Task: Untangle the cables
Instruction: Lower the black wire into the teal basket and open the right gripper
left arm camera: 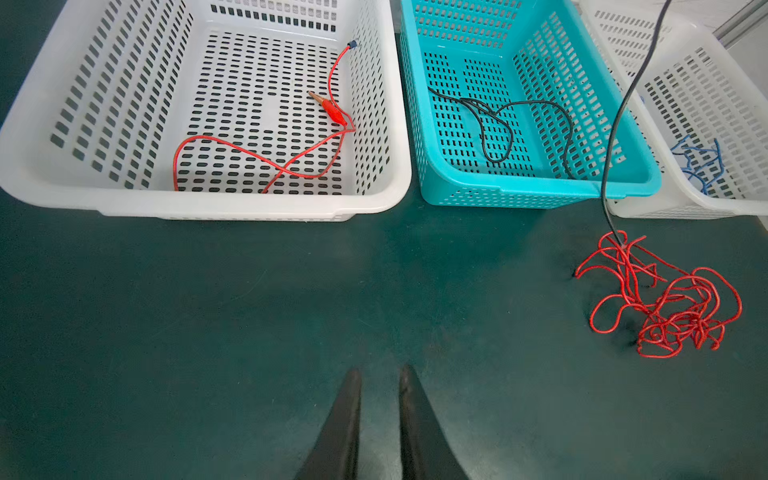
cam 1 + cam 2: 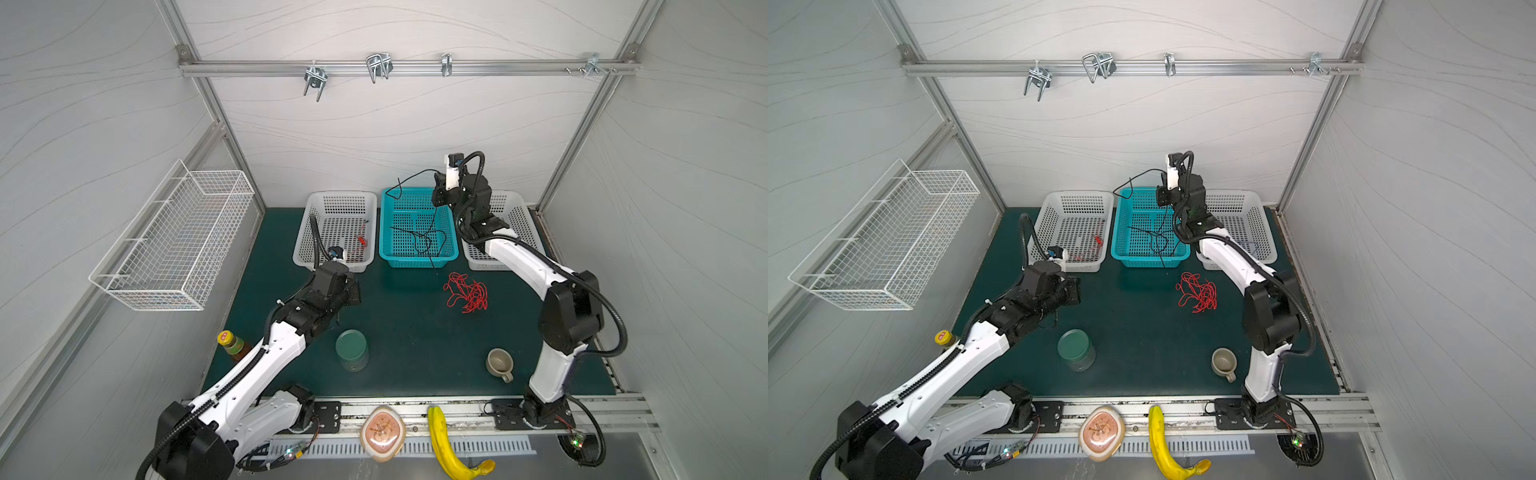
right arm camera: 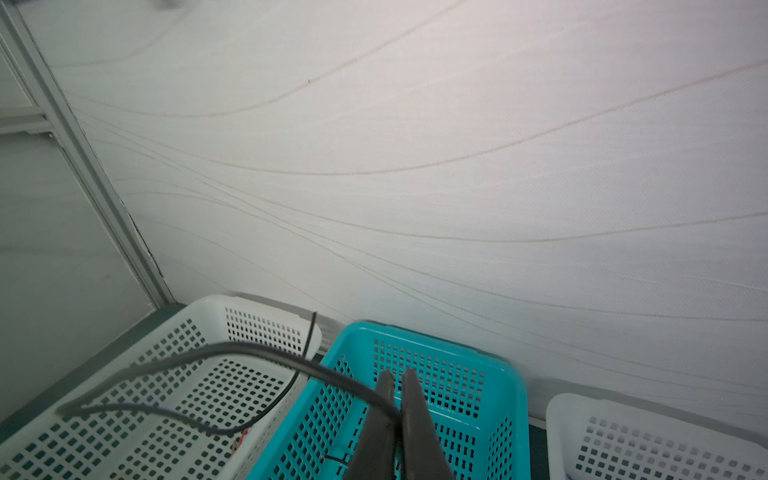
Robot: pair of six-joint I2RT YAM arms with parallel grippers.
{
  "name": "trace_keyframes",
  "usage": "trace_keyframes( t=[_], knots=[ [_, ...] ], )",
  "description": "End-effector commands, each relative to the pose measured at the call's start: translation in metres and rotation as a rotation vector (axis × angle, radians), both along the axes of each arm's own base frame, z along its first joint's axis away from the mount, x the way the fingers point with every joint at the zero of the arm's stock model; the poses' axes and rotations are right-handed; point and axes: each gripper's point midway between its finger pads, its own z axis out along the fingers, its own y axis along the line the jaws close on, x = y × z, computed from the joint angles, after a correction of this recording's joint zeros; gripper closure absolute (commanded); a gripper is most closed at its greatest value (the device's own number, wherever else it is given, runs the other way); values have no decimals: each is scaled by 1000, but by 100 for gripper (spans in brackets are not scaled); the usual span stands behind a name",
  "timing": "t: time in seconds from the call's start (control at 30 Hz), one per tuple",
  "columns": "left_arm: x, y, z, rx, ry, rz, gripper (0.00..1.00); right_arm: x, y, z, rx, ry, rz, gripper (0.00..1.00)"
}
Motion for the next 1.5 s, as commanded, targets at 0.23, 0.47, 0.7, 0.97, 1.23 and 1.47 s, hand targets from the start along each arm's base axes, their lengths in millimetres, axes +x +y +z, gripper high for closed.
trace_keyframes(
  t=[0.23,0.47,0.7,0.97,1.23,1.47],
  knots=[
    [1,5,7,-4,-14,32,80,61,-26,-97,-128,203,-218,100],
    [1,5,6,-3,-10,31,80,68,-33,-163,-219,367,-284,100],
    [3,4,8,-4,-11,29,80,56,-24,-215,-257,500,-223,100],
    [4,2,7,1,-4,24,80,34,-14,-235,-241,576,-132,88],
    [7,-4,3,-8,14,2,80,24,-16,-198,-214,536,-112,61],
    [7,-17,-1,-30,34,-59,76,11,-22,-143,-173,437,-100,54]
  ],
)
